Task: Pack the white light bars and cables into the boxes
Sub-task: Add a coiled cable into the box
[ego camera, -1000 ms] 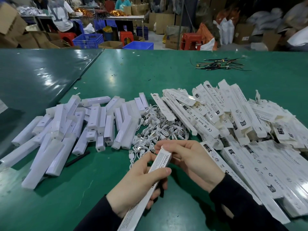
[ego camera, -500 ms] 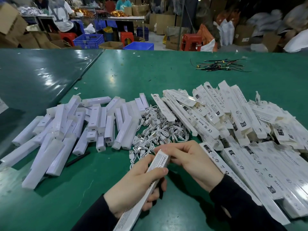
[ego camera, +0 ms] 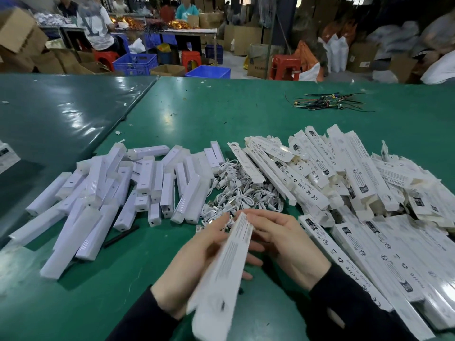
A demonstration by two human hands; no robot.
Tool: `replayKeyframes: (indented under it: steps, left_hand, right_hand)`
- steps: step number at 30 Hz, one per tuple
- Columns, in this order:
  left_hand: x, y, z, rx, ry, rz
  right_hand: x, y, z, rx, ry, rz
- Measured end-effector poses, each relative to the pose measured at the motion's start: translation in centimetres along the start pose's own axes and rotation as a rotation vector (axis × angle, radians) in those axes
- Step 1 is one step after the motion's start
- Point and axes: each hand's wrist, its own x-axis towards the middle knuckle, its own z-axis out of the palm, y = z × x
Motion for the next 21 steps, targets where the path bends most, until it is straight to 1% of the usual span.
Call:
replayKeyframes:
  steps: [1,2,3,4,5,6,7,8,10,11,12,13,14,15,16,17,18,20,21]
  left_hand:
    - [0.1,-0.5,-0.2,0.208,0.107,0.097]
    - [0.2,-0.9,-0.3,0.528,0.234,0.243]
    - [0.1,-1.3,-0.5,0.872,0.330,0.427]
    - [-0.1,-1.5,-0.6,1.151,0.361,0.587]
    - [-0.2,-1.6,-0.8,1.299,0.331,0.691]
    - [-0.4,-1.5,-0.8,1.326,0.278,0.774]
    - [-0.2,-1.4,-0.9,1.302,0.248,0.866]
    - [0.1,-1.4,-0.9,1.266,0.231,0.987]
    - [0.5,-1.7,-0.5,1.245,0.277,1.266]
    - [0.6,-1.9,-0.6,1.215,0.305,1.372]
    - [0.7,-2.1,-0.8,1.159,0.341,1.414]
    - [0.5,-2.1,-1.1,1.098,0.398,1.396]
    - [0.4,-1.9,-1.4,1.052,0.470,1.350]
    - [0.2,-1.5,-1.5,1.002,0.552,1.303]
    - [0.1,-1.3,-1.8,0.928,0.609,1.267]
    - [0.0,-0.9,-1.9,0.816,0.631,1.226]
    - [0.0,-0.5,-1.8,0.690,0.642,1.178]
    - [0.0,-0.1,-1.7,0.482,0.686,1.039]
    - [0.1,0.0,-1.8,0.428,0.704,0.967]
  right_hand:
    - [0.0,-0.1,0.1,0.038,0.003,0.032]
    - [0.0,-0.2,0.1,0.045,0.011,0.052]
    - [0.0,-0.3,0.2,0.042,0.017,0.065]
    - [0.0,-0.3,0.2,0.041,0.016,0.070]
    - [0.1,-0.3,0.2,0.043,0.012,0.070]
    - [0.1,-0.3,0.5,0.047,-0.012,0.063]
    - [0.1,-0.3,0.8,0.036,-0.045,0.045]
    - [0.2,-0.3,1.3,-0.025,-0.084,0.010]
    - [1.0,-0.1,2.4,-0.281,-0.103,-0.127]
    - [1.8,-0.1,2.9,-0.422,-0.090,-0.211]
    - [2.7,-0.1,3.4,-0.591,-0.040,-0.308]
    - [3.9,-0.1,3.9,-0.817,-0.019,-0.433]
    - [4.8,-0.1,4.6,-1.079,-0.063,-0.550]
    - [5.8,0.2,5.1,-1.285,-0.162,-0.631]
    - [6.4,0.5,5.8,-1.440,-0.274,-0.667]
    - [6.8,0.8,6.4,-1.552,-0.350,-0.715]
    - [7.0,1.1,7.1,-1.639,-0.385,-0.788]
    - [7.0,1.6,7.8,-1.662,-0.387,-0.933]
    - [6.9,1.5,8.0,-1.650,-0.362,-0.979]
